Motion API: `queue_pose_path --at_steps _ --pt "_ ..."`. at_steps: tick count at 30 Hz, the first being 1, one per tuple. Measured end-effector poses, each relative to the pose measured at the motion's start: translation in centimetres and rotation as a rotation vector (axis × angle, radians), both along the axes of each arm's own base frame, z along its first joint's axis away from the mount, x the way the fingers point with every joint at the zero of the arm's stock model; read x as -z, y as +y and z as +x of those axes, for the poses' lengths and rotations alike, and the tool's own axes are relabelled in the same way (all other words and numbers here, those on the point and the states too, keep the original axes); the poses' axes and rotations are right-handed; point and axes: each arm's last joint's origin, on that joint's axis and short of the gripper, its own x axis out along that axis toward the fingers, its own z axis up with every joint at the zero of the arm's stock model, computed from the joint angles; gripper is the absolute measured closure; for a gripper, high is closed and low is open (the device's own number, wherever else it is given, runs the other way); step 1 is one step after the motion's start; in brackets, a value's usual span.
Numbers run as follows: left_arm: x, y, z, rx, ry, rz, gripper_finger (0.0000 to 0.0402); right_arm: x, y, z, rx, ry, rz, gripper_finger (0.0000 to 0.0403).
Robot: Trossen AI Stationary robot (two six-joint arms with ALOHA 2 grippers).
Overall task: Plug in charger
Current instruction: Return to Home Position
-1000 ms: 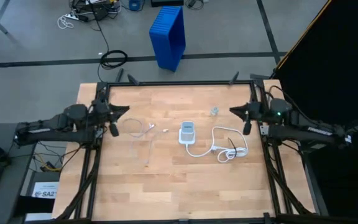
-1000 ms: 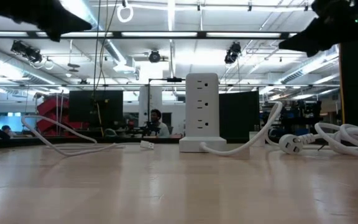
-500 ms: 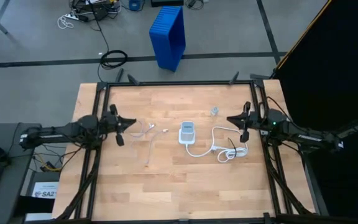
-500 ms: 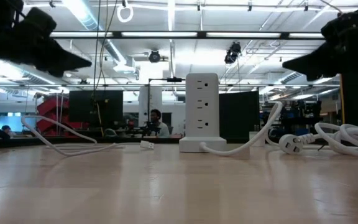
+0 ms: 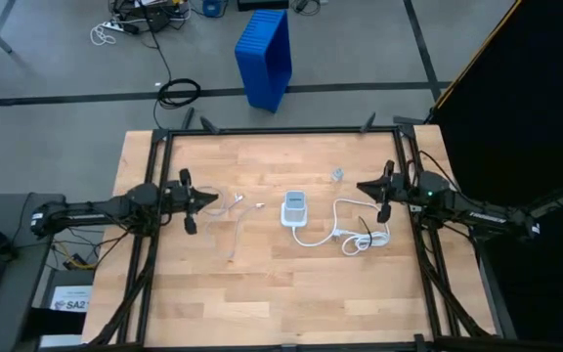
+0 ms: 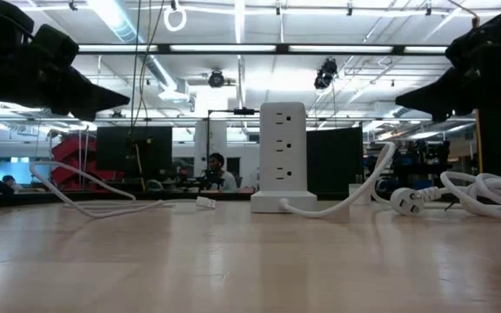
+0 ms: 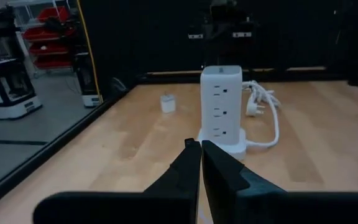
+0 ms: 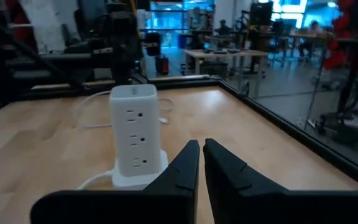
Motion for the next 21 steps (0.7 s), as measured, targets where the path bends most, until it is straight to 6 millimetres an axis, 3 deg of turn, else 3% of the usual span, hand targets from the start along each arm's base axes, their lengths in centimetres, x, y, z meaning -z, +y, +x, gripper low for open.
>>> queue_pose_path --at_steps 21 --pt "-0.87 0.01 0.02 -0.001 -0.072 0.112 0.0401 0.00 -0.02 0.00 0.006 0.000 -0.013 0.0398"
